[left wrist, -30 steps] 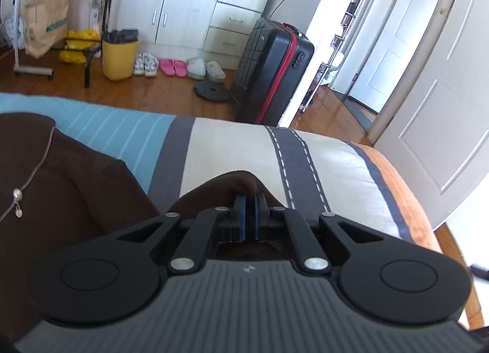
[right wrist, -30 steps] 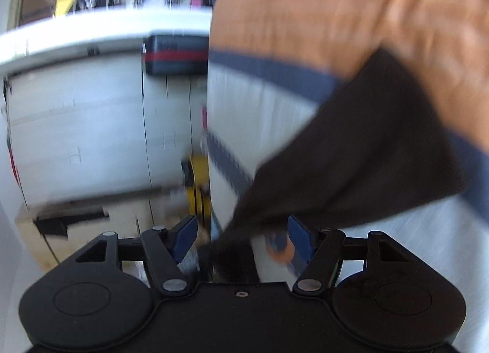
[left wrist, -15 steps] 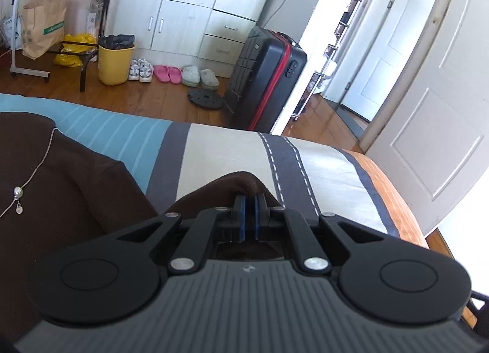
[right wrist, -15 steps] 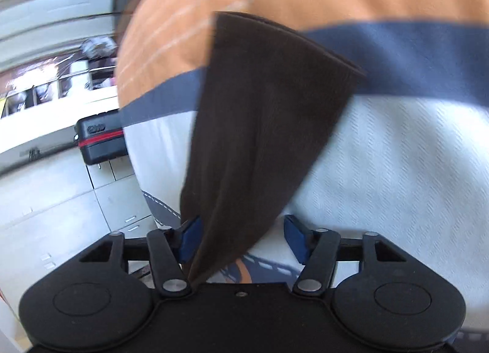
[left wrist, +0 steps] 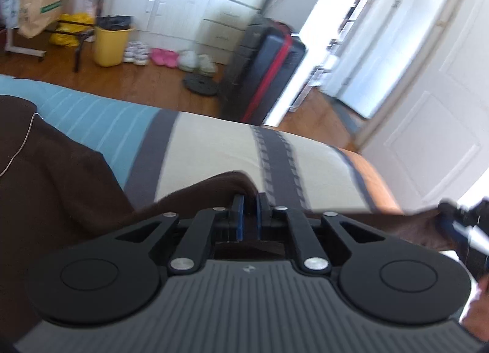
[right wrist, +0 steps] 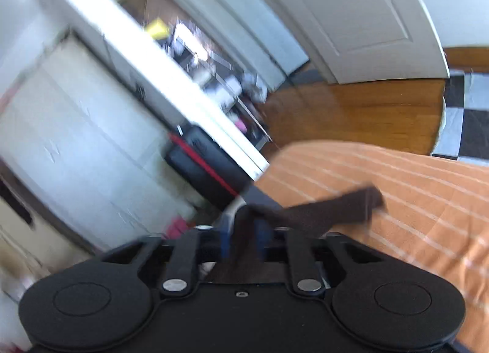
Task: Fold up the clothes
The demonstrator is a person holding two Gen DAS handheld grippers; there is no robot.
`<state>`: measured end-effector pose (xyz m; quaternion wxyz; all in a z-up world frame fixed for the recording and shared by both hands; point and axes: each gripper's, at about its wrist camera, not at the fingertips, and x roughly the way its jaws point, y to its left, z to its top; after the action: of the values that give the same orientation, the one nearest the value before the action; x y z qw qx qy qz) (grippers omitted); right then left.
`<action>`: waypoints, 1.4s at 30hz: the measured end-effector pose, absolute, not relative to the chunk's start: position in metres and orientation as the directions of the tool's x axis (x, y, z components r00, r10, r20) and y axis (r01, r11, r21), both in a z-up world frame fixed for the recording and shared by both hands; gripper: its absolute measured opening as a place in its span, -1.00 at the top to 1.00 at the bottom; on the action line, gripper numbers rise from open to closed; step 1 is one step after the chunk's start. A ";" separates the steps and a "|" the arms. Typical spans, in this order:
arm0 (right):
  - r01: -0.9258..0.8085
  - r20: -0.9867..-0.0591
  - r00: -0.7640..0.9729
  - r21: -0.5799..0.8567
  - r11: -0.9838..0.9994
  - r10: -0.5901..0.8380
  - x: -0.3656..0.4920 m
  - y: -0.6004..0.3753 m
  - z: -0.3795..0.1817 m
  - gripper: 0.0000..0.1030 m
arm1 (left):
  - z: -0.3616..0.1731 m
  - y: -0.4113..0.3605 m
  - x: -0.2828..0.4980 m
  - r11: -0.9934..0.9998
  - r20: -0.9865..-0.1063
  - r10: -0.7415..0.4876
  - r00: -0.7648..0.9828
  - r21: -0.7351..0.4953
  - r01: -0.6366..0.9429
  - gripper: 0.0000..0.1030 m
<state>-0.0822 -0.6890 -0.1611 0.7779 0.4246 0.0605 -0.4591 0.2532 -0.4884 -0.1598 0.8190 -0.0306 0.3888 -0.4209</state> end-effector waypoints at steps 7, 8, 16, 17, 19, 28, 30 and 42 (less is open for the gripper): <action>0.755 -0.611 0.456 0.650 -0.083 -0.647 -0.128 -0.710 -0.191 0.13 | -0.165 -0.482 0.241 0.620 -0.650 -0.656 0.384 -0.173 0.765 0.09; 0.758 -0.635 0.432 0.641 -0.124 -0.641 -0.136 -0.712 -0.194 0.11 | -0.164 -0.478 0.238 0.601 -0.646 -0.663 0.378 -0.159 0.783 0.09; 0.782 -0.677 0.495 0.621 -0.061 -0.544 -0.089 -0.737 -0.209 0.04 | -0.188 -0.490 0.227 0.560 -0.735 -0.593 0.329 -0.083 0.825 0.09; 0.806 -0.686 0.484 0.591 -0.029 -0.543 -0.080 -0.735 -0.205 0.02 | -0.189 -0.489 0.229 0.573 -0.729 -0.598 0.334 -0.098 0.814 0.18; 0.849 -0.691 0.454 0.528 0.038 -0.562 -0.061 -0.733 -0.201 -0.06 | -0.188 -0.486 0.232 0.591 -0.718 -0.609 0.337 -0.127 0.797 0.94; 0.950 -0.577 0.259 0.010 0.311 -0.774 0.014 -0.737 -0.195 0.95 | -0.180 -0.466 0.237 0.590 -0.667 -0.689 0.284 -0.290 0.753 0.96; 0.962 -0.508 0.176 -0.094 0.257 -0.843 0.012 -0.734 -0.181 0.95 | -0.184 -0.461 0.245 0.589 -0.669 -0.709 0.224 -0.388 0.709 0.99; 0.992 -0.617 -0.049 0.065 -0.113 -0.786 -0.079 -0.769 -0.165 0.34 | -0.161 -0.425 0.206 0.529 -0.665 -0.717 0.210 -0.322 0.785 0.09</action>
<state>-0.0790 -0.7694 -0.1652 0.6370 0.2643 0.1948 -0.6975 0.2061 -0.4252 -0.1611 0.7766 0.0426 0.4017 -0.4834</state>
